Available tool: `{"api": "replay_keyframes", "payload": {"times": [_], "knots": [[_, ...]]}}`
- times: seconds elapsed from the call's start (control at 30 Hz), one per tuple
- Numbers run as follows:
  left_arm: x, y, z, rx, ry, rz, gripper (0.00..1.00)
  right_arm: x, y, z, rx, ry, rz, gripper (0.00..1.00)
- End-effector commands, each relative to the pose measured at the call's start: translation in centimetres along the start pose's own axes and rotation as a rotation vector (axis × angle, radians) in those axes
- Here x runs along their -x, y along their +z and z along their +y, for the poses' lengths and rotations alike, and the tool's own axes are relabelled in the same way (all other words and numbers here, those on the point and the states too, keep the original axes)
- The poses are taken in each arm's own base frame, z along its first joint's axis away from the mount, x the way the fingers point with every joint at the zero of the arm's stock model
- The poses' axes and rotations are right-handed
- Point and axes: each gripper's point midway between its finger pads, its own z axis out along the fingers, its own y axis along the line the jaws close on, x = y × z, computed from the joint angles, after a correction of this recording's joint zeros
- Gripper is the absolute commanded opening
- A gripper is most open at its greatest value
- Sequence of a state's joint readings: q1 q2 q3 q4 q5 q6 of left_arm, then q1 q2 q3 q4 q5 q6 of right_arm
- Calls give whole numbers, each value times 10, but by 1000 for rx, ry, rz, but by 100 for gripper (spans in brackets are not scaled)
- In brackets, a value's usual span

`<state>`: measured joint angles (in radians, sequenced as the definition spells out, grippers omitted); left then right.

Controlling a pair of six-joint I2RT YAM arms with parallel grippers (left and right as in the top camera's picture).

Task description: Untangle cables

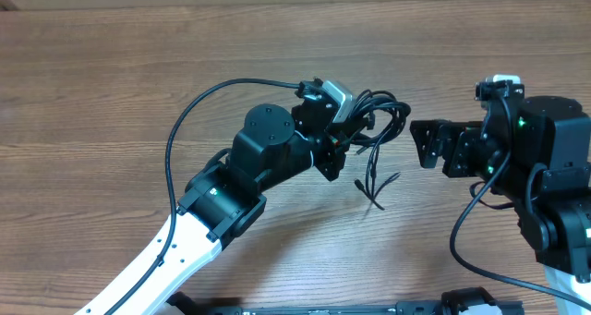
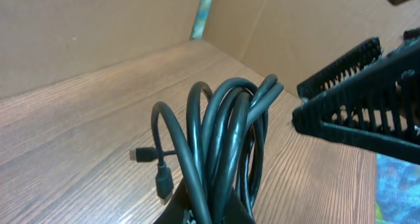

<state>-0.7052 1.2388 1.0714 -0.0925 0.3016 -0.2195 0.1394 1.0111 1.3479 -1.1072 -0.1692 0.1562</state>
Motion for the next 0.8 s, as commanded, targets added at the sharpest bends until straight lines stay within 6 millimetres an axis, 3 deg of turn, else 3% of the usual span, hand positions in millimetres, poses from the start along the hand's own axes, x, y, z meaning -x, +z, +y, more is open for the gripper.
{"api": "replay_keyframes", "payload": {"times": [0.0, 0.27, 0.77], "knots": [[12, -7, -5, -6, -15, -31, 4, 6, 0, 5, 21, -13, -24, 95], [14, -8, -21, -97, -5, -32, 4, 11, 0, 6, 25, -16, -42, 96], [13, -10, -32, -161, 0, -23, 4, 19, -1, 6, 24, -23, -76, 96]]}}
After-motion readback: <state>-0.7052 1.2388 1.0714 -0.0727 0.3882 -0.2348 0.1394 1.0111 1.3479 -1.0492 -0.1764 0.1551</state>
